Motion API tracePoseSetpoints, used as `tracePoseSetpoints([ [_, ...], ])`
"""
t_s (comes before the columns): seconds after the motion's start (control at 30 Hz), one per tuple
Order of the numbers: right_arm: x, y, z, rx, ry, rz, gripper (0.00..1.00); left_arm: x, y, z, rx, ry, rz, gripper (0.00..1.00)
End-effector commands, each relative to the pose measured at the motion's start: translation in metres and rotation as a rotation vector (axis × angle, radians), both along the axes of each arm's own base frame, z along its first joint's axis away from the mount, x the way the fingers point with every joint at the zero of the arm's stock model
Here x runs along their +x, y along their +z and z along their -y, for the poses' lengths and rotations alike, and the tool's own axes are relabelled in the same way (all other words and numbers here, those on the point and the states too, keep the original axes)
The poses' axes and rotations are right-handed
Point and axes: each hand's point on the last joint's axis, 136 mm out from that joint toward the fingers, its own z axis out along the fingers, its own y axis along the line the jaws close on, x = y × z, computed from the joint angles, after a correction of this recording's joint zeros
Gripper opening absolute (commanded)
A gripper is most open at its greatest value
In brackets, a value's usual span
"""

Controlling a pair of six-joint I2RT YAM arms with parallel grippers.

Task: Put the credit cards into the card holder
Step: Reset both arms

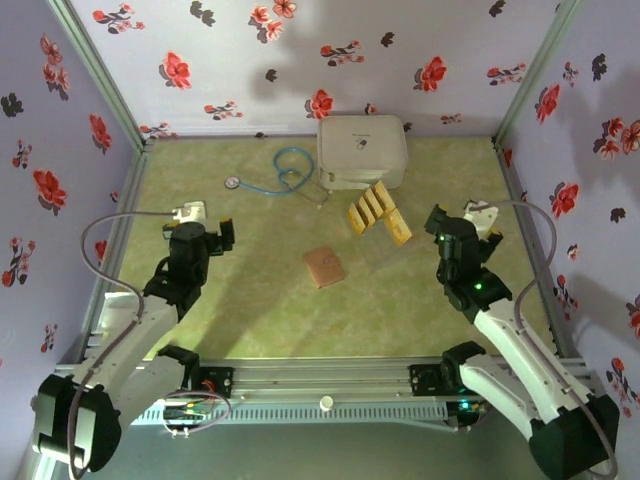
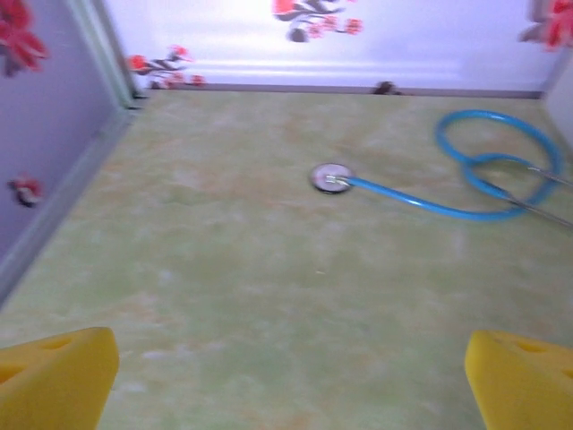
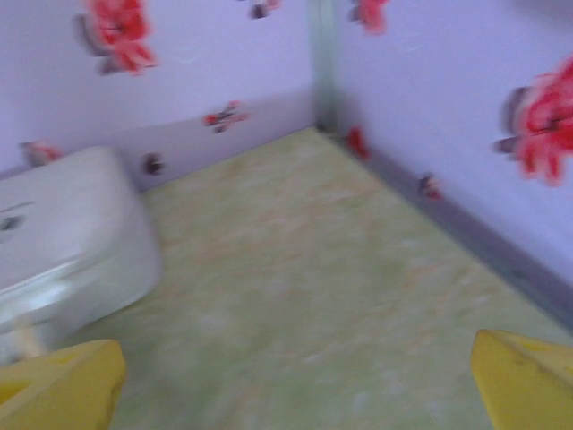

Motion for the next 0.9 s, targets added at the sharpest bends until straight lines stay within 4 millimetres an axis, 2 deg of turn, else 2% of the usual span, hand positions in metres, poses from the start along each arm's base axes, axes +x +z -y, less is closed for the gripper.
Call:
tracePoseSetpoints([
  [0.0,-0.001,0.012,0.037,-0.086,-0.163,0.062,0.99,0.007,0.01,-0.033,0.056,0.125,0.086,1.0],
  [0.13,0.011,-0.02,0.051,-0.145,-0.198,-0.013,0.99,0.015,-0.016,-0.05,0.108,0.158,0.072,1.0],
  [0.33,0.029,-0.068,0.058,-0.189,-0.193,-0.095,0.99,0.037,-0.05,-0.058,0.191,0.149,0.063,1.0],
  [0.43,0.04,-0.085,0.051,-0.163,-0.13,-0.072,0.99,0.047,-0.059,-0.054,0.202,0.123,0.071,1.0],
  [0.53,0.051,-0.104,0.043,-0.147,-0.057,-0.041,0.99,0.056,-0.065,-0.053,0.127,0.094,0.084,1.0],
  [0.67,0.06,-0.11,0.034,-0.137,0.02,0.011,0.99,0.066,-0.09,-0.048,0.077,0.005,0.045,1.0],
  [0.8,0.066,-0.121,0.033,-0.125,0.059,0.052,0.99,0.071,-0.095,-0.042,0.044,-0.06,0.022,1.0],
  [0.83,0.071,-0.123,0.025,-0.123,0.11,0.035,0.99,0.072,-0.096,-0.042,0.031,-0.073,0.009,1.0],
  [0.87,0.076,-0.135,0.015,-0.111,0.174,-0.023,0.99,0.073,-0.097,-0.044,0.014,-0.078,0.005,1.0],
])
